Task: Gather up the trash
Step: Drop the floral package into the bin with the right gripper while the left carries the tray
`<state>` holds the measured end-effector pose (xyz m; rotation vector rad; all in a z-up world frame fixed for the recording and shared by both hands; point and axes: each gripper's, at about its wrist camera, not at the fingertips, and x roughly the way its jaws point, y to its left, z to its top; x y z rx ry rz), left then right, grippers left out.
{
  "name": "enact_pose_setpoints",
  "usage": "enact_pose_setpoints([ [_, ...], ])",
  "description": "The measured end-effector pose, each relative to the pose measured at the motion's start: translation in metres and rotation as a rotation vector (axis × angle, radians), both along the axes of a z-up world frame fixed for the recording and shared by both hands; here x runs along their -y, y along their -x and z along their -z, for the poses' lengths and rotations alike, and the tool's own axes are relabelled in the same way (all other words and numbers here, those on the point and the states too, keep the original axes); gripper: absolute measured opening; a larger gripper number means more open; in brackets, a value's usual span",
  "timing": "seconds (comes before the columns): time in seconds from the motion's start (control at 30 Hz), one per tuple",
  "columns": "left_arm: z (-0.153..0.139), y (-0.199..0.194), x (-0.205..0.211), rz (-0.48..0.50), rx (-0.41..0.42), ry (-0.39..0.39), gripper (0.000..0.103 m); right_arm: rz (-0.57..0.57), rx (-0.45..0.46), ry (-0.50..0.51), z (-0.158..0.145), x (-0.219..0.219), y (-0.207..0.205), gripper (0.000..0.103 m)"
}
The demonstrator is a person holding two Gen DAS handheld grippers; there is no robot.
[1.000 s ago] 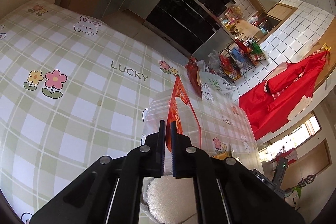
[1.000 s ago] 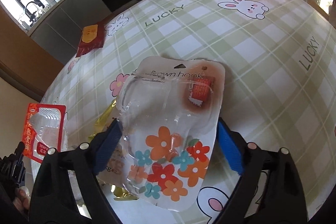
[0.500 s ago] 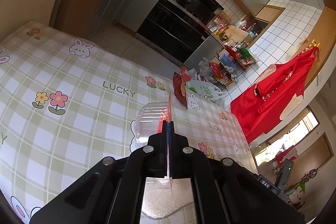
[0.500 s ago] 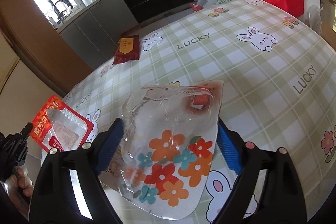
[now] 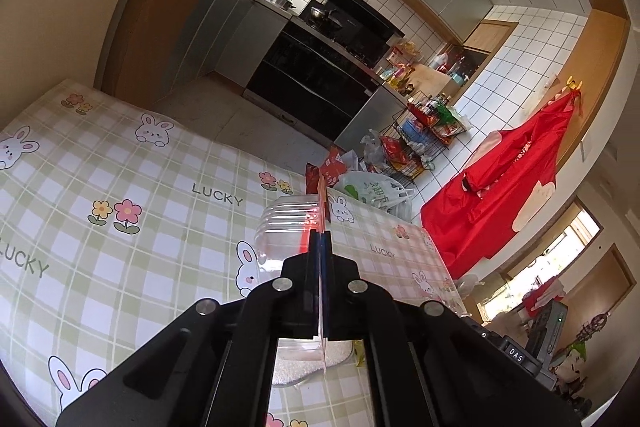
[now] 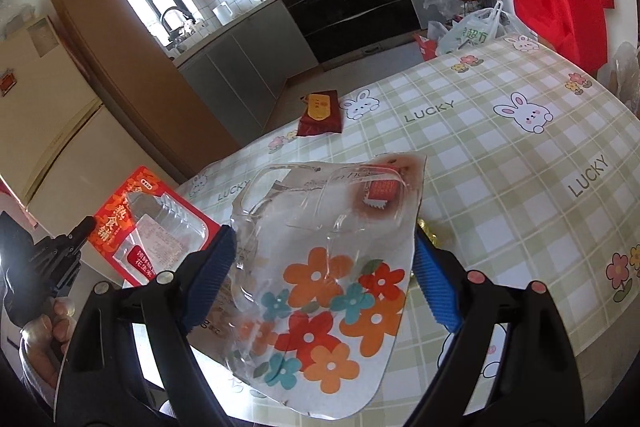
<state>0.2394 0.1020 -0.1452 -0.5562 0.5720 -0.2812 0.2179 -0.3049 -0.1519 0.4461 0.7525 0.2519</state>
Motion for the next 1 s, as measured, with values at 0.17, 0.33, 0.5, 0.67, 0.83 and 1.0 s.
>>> enact_pose_setpoints([
  [0.17,-0.012,0.027,-0.001,0.018,0.01,-0.011,0.001,-0.056,0.036,-0.003,-0.019,-0.012,0.028,0.084],
  [0.33,-0.024,0.061,0.002,0.026,0.037,-0.033,0.001,-0.113,0.061,0.007,-0.033,-0.022,0.06,0.084],
  [0.5,-0.035,0.095,0.002,0.034,0.066,-0.035,0.001,-0.167,0.094,0.042,-0.046,-0.03,0.101,0.084],
  [0.67,-0.047,0.128,0.001,0.034,0.097,-0.039,0.001,-0.206,0.11,0.047,-0.059,-0.029,0.14,0.084],
  [0.83,-0.061,0.16,0.0,0.033,0.136,-0.048,0.001,-0.294,0.128,0.132,-0.069,-0.045,0.174,0.084],
  [1.0,-0.066,0.182,-0.005,0.035,0.153,-0.038,0.001,-0.37,0.143,0.188,-0.071,-0.065,0.2,0.084],
])
